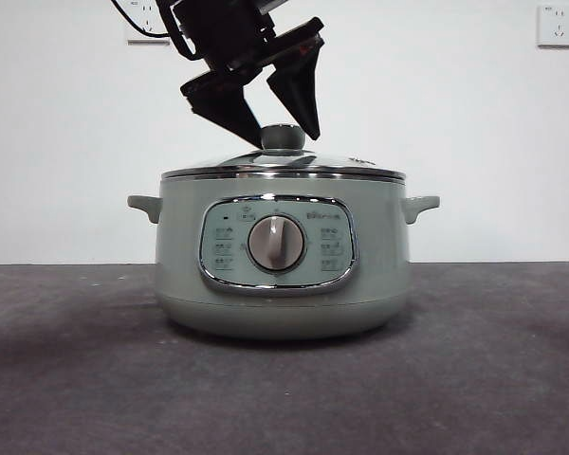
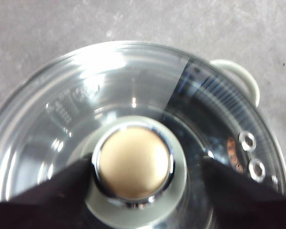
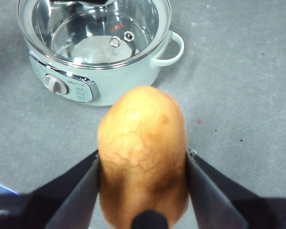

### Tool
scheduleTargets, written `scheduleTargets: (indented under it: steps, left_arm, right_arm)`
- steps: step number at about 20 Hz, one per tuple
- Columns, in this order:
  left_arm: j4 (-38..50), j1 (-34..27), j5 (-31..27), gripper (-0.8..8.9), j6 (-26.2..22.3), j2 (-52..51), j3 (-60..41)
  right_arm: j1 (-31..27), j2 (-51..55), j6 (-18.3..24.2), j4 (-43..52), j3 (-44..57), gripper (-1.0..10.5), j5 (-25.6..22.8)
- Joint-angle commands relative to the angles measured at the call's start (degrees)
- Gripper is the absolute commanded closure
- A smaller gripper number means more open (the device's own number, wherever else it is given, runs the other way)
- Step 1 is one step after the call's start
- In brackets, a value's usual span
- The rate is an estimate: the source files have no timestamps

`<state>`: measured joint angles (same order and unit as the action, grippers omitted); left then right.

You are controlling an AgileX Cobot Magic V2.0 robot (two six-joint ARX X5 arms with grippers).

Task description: Pick up the potato,open the lid,put the potato in the pot,close the lid

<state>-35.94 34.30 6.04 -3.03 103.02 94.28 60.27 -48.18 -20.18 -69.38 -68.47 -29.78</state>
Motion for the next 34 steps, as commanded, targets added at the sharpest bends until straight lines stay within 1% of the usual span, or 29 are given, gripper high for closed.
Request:
scheduleTargets:
  steps: [1, 6, 10, 12, 14, 17, 21, 23, 27, 30, 32, 34]
  left_arm:
    - [2.43, 0.13, -0.17, 8.23, -0.61, 0.5, 0.04]
    - [1.73, 0.13, -0.37, 8.22, -0.52, -0.52, 0.04]
    - [1.57, -1.33, -1.79, 8.22, -1.11, -6.05, 0.07]
    - [1.22, -3.04, -1.84, 8.22, -1.38, -9.55, 0.07]
    - [1.09, -5.57, -1.84, 8.22, -1.77, -12.9, 0.07]
    - [-0.79, -11.21, -1.84, 8.22, -1.77, -16.98, 0.07]
    - [-5.14, -20.44, -1.53, 8.22, -1.16, -18.8, 0.07]
    - [-6.82, -24.26, -1.53, 8.22, -1.11, -18.73, 0.07]
    - [-6.88, -29.51, -1.09, 8.22, -1.27, -18.6, 0.07]
    - [-6.88, -31.06, -1.14, 8.22, -1.55, -18.58, 0.04]
    - [-6.84, -31.12, -1.14, 8.22, -1.75, -18.58, 0.04]
    - [-6.86, -31.12, -1.14, 8.22, -1.75, -18.51, 0.04]
  right_arm:
    - [0.09, 0.04, -0.63, 0.31, 0.15, 9.6, -0.02]
    - [0.07, -0.37, -0.87, 1.36, 0.15, 9.6, 0.87]
    - [0.02, -5.4, -0.87, 6.16, -1.03, 9.6, 2.05]
    - [-0.68, -10.64, -0.15, 8.15, -3.52, 9.6, 2.62]
    - [-3.1, -16.81, 1.75, 9.68, -7.85, 9.6, 5.01]
    - [-8.13, -26.45, 4.7, 12.04, -15.58, 9.6, 10.49]
    - [-15.39, -39.41, 9.46, 15.89, -24.17, 9.6, 19.76]
    - [-17.66, -46.42, 11.72, 16.09, -28.28, 9.6, 21.35]
    - [-20.22, -60.0, 14.32, 16.04, -37.2, 9.6, 24.37]
    - [-20.61, -68.22, 16.46, 15.67, -42.66, 9.6, 25.55]
    - [-20.59, -71.76, 17.0, 15.5, -44.04, 9.6, 25.57]
    - [-20.59, -74.16, 16.98, 15.19, -44.11, 9.6, 26.99]
